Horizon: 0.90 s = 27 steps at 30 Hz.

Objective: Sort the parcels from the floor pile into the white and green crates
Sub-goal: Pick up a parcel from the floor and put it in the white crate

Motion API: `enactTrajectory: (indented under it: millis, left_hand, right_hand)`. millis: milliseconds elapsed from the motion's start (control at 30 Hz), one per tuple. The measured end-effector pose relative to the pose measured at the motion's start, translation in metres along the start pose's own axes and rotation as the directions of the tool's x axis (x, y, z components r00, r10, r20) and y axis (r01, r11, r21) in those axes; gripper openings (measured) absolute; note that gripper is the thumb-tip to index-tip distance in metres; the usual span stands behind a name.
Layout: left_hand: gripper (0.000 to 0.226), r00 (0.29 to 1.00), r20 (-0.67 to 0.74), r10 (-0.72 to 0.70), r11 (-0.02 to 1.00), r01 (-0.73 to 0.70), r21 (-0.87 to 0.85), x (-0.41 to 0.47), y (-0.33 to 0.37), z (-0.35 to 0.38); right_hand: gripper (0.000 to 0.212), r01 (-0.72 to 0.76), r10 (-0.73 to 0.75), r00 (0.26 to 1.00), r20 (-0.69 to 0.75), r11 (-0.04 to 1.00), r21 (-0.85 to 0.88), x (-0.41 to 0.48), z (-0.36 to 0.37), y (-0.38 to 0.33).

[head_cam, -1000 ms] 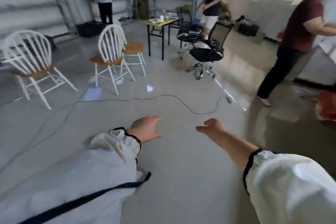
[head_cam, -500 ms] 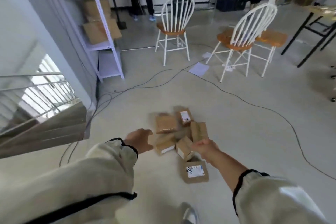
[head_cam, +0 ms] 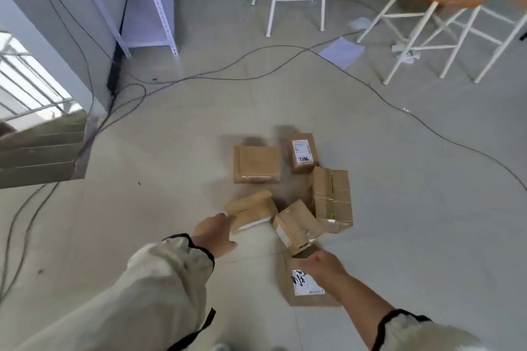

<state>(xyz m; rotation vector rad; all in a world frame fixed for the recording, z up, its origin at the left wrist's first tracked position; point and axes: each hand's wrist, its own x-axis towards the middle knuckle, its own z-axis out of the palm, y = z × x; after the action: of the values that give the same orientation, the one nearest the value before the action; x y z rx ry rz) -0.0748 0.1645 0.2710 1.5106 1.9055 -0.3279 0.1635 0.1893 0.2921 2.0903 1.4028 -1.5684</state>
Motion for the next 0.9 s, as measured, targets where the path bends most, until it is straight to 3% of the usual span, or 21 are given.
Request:
enactTrajectory:
  millis: [233,300,400,467,567,700,767,833,900]
  left_hand:
    - [0.07,0.994,-0.105,0.039,0.998,-0.034,0.049,0.184,-0.033,0.113]
    - [0.082,0.988,-0.146,0.041,0.994,-0.026,0.105,0.226,-0.037,0.14]
    - [0.104,0.986,-0.166,0.01,0.983,0.02,0.182,0.271,-0.044,0.171]
    - [0.11,0.979,-0.204,0.002,0.978,0.041,0.204,0.287,-0.049,0.186]
    - [0.108,0.968,-0.25,0.003,0.983,0.044,0.181,0.29,-0.054,0.195]
    - [0.108,0.973,-0.223,-0.055,0.998,0.051,-0.021,0.269,-0.065,0.188]
    - [0.109,0.98,-0.176,-0.094,0.974,0.054,-0.221,0.264,-0.081,0.18]
    - [0.11,0.99,-0.094,-0.103,0.869,0.044,-0.493,0.258,-0.097,0.171]
    - [0.096,0.995,-0.01,-0.096,0.678,0.058,-0.732,0.252,-0.111,0.164]
  right_hand:
    - [0.018,-0.029,0.03,0.999,0.037,1.0,-0.006,0.198,0.078,0.05]
    - [0.025,-0.002,-0.005,0.996,0.089,0.997,0.081,0.244,0.109,0.05]
    - [0.045,0.104,-0.1,0.987,0.127,0.994,-0.029,0.293,0.142,0.041]
    - [0.055,0.095,-0.093,0.985,0.146,0.995,-0.009,0.309,0.155,0.038]
    - [0.054,0.055,-0.063,0.977,0.204,0.998,0.041,0.312,0.166,0.037]
    - [0.055,0.034,-0.045,0.978,0.205,0.998,0.06,0.309,0.17,0.039]
    - [0.057,0.034,-0.049,0.98,0.193,0.996,0.077,0.312,0.17,0.036]
    - [0.058,0.033,-0.061,0.982,0.178,0.988,0.152,0.317,0.171,0.029]
    - [0.061,0.066,-0.099,0.986,0.134,0.97,0.235,0.322,0.174,0.022]
